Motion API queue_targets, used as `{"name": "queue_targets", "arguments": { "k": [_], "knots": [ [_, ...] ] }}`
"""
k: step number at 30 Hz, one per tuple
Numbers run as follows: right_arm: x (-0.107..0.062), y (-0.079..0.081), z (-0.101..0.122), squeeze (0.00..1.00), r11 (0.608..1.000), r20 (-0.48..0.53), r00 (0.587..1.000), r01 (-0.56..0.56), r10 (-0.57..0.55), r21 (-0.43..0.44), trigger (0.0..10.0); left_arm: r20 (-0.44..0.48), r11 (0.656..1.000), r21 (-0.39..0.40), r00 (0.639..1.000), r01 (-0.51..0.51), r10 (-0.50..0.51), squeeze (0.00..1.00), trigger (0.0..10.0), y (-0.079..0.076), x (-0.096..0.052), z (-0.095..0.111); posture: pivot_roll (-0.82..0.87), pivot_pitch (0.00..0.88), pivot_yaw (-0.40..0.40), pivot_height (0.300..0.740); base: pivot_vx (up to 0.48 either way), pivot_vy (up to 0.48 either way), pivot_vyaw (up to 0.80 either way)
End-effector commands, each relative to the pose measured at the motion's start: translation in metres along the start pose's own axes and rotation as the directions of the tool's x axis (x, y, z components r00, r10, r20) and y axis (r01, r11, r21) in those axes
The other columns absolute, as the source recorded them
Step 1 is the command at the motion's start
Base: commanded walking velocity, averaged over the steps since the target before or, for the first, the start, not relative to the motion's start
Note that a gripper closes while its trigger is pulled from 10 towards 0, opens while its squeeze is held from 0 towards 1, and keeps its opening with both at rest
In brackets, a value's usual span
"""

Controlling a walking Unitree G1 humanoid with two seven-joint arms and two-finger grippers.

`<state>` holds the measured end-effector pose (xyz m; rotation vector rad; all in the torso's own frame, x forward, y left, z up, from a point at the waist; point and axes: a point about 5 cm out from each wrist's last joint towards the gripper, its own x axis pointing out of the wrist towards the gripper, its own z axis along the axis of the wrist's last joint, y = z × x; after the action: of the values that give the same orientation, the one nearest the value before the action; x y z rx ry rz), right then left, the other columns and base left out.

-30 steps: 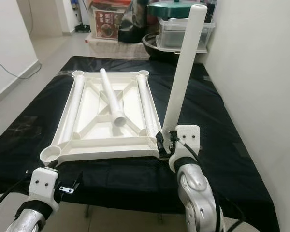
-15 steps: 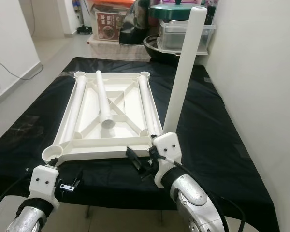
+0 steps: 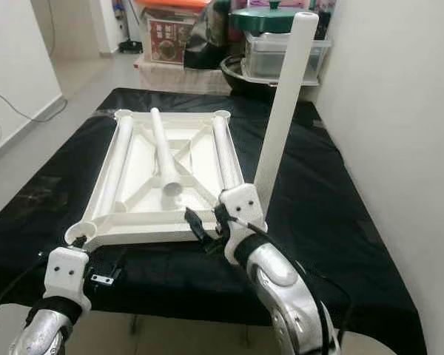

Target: Building children table

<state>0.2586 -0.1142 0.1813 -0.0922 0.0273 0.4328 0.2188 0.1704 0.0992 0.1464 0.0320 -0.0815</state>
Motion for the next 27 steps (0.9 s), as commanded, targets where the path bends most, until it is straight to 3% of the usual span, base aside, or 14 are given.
{"name": "queue_targets", "arguments": {
  "k": [1, 6, 16, 27],
  "knots": [
    [-0.001, -0.001, 0.0, 0.0, 0.999, 0.021, 1.0, 0.018, -0.018, -0.027, 10.0, 0.027, 0.999, -0.01, 0.999, -0.031, 0.031, 0.0, 10.0, 0.005, 0.002, 0.003, 0.11, 0.0, -0.058, 0.74, 0.0, 0.0, 0.0],
    [-0.001, 0.0, -0.005, 0.0, 0.999, 0.015, 0.999, 0.031, -0.031, -0.035, 10.0, 0.093, 0.998, -0.003, 0.994, -0.056, 0.056, 0.0, 10.0, 0.009, 0.003, 0.013, 0.12, 0.0, -0.056, 0.74, 0.0, 0.0, 0.8],
    [0.009, 0.001, -0.004, 0.0, 0.998, 0.027, 0.998, 0.06, -0.06, -0.022, 10.0, 0.101, 0.997, -0.006, 0.992, -0.08, 0.08, 0.0, 10.0, 0.012, 0.006, 0.014, 0.12, 0.0, -0.058, 0.74, 0.0, 0.0, 0.8],
    [0.017, -0.004, -0.003, 0.0, 0.993, 0.048, 0.992, 0.115, -0.115, -0.014, 10.0, 0.128, 0.997, -0.045, 0.99, -0.06, 0.065, 0.0, 10.0, 0.01, 0.009, 0.017, 0.12, 0.0, -0.063, 0.74, 0.0, 0.0, 0.0]
  ]
}}
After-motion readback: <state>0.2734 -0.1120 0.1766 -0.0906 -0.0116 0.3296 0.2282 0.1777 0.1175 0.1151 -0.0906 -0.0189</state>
